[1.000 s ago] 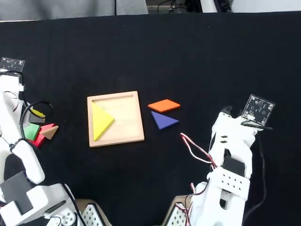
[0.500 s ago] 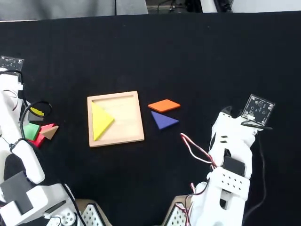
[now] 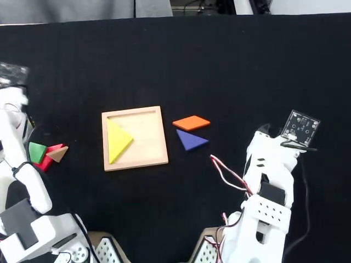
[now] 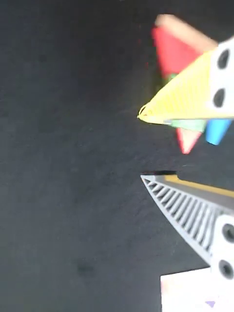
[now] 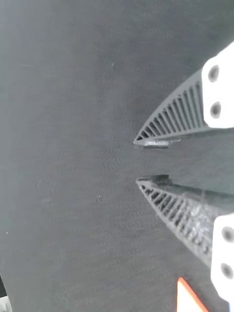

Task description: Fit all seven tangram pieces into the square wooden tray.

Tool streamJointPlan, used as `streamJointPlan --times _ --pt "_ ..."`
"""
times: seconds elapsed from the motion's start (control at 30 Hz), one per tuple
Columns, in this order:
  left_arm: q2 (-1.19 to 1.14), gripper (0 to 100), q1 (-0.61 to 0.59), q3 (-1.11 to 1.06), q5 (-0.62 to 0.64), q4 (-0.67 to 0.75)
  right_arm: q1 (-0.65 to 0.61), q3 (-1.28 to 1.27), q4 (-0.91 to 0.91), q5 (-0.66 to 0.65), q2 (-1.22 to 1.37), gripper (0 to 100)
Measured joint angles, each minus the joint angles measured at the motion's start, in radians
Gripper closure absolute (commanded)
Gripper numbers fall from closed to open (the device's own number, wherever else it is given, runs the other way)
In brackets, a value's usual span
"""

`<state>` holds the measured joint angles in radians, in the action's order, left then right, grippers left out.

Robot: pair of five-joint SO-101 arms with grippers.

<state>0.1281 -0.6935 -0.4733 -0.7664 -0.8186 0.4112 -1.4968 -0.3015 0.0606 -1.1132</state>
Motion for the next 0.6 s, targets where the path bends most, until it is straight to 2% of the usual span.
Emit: streamJointPlan --times 0.13,0.23,0.37,0.5,0.6 --pt "0.000 84 0.012 0.028 -0.282 -0.192 -0.005 0.000 0.002 0.000 0.000 89.4" --pt "-0.006 84 0.046 0.038 -0.417 -0.373 -0.026 0.000 0.003 -0.026 0.000 89.5" --pt "-0.017 84 0.114 0.038 -0.370 -0.384 -0.049 -0.006 0.003 -0.063 0.000 89.6" --pt "-0.046 94 0.170 -0.032 -0.199 -0.215 -0.051 -0.006 0.003 -0.069 0.000 89.6" --pt "-0.068 97 0.181 -0.080 -0.176 -0.109 -0.051 -0.006 0.003 -0.069 0.000 89.6"
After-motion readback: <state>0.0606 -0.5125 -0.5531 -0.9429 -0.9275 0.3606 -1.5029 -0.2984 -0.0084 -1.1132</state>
